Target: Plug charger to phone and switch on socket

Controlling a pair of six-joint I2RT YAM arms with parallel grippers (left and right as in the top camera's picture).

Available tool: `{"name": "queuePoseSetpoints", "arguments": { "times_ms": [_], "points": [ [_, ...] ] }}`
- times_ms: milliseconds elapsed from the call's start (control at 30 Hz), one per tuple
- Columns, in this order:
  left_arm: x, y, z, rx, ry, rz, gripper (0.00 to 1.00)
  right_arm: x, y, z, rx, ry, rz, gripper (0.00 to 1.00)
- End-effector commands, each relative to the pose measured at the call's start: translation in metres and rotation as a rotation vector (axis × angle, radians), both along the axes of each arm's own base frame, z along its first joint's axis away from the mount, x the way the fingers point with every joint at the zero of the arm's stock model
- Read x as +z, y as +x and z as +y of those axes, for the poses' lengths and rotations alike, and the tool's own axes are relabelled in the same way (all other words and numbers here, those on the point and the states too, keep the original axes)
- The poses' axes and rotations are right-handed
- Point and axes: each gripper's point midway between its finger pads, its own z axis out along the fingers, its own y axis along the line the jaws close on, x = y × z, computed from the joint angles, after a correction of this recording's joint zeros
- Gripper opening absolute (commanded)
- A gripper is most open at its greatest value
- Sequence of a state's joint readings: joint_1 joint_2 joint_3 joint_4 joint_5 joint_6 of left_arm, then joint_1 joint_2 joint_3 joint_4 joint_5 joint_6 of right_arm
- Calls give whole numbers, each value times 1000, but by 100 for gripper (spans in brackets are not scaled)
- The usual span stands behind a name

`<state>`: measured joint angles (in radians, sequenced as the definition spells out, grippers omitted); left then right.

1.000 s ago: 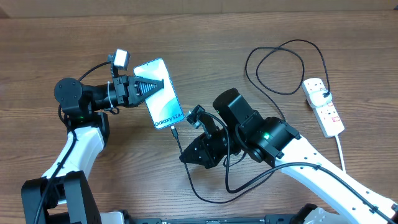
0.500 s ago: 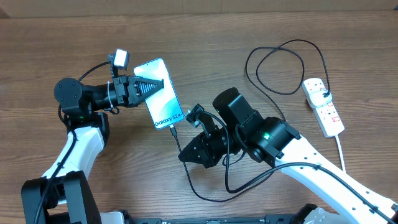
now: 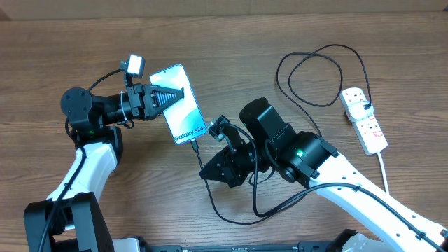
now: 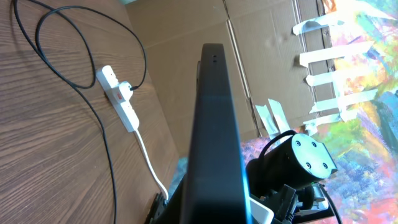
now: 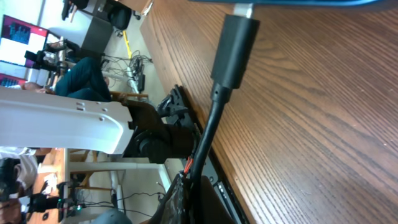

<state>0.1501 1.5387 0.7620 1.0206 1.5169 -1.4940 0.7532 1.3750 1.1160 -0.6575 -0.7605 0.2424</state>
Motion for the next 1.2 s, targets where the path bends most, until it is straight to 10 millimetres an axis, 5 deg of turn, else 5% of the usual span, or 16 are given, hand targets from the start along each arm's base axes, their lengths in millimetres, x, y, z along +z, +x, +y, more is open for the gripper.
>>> {"name": "queuePoseSetpoints", "arguments": {
  "times_ms": [0,300,567,633,733,967,1167],
  "points": [
    [9,-1,-1,-10,5,-27,4,0,5,-1,-16,-2,-33,4],
    [8,-5,-2,-32,11,-26,4,-3,18,-2,-63,-29,-82,8],
    [8,-3,-1,-21,15,-61,4,-12,10,-9,-60,-73,-37,33],
    [8,-3,-1,-19,21,-94,4,-11,11,-8,-60,-68,-41,51],
    [8,-3,-1,-18,25,-113,4,-7,14,-5,-60,-51,-58,59],
    [10,2,-1,11,19,-117,4,7,20,10,-48,22,-149,62],
    [10,6,0,32,10,-97,5,-2,44,13,-193,-91,-318,56]
  ]
}}
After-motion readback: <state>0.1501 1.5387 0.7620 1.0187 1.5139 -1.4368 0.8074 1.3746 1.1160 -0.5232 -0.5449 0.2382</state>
